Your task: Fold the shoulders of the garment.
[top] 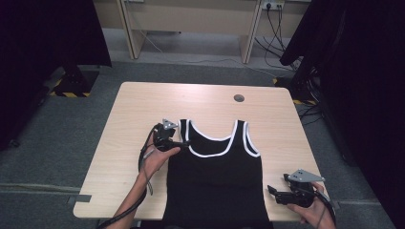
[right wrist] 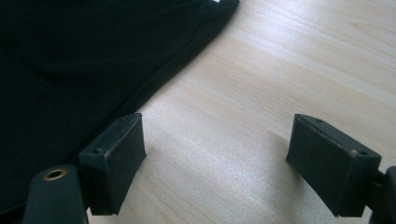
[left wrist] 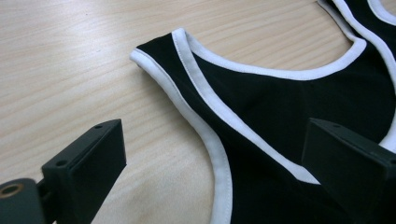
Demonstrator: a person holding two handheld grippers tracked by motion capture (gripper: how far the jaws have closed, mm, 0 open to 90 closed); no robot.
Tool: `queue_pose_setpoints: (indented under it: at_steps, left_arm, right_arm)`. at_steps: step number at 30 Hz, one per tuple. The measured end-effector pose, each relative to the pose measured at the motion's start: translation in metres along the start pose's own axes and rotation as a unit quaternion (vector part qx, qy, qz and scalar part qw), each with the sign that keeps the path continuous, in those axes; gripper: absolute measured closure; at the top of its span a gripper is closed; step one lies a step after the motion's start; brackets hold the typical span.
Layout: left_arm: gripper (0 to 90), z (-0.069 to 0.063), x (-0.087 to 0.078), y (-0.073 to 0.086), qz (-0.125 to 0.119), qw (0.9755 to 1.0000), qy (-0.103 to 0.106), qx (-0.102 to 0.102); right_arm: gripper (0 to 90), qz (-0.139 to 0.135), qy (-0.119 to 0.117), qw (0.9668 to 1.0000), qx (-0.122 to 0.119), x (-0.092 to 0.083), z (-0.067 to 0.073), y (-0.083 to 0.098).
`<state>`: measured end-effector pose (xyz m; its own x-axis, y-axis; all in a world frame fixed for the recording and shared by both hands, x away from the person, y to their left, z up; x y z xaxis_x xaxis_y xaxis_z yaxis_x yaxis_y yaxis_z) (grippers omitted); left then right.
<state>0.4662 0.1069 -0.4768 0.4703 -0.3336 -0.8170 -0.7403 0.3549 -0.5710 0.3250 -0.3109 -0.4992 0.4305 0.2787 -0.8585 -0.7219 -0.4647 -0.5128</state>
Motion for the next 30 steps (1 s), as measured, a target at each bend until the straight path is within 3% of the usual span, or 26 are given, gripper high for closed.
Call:
queue_pose_setpoints:
  at_steps: [18, 30]
  left_arm:
    - [7.1, 0.002, 0.026, -0.026, 0.016, 0.9996, -0.022, -0.006]
    - [15.4, 0.006, 0.043, -0.042, 0.025, 0.9985, -0.047, -0.013]
  right_arm:
    - [19.3, -0.001, 0.000, 1.0000, -0.003, 0.000, 0.000, -0.001]
    - [19.3, -0.001, -0.001, 1.0000, -0.005, 0.001, 0.000, -0.001]
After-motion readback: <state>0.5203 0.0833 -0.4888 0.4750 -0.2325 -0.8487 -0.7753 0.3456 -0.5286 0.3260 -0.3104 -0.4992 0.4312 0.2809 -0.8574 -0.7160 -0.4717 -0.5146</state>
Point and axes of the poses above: each handheld gripper's, and its own axes: x roughly forward along the jaws, y roughly out of its underside, z roughly to its left, the point moved 3 cm from there along x, roughly forward along the jaws, and after that the axes turned 15 degrees about z, right-handed, at the moved point
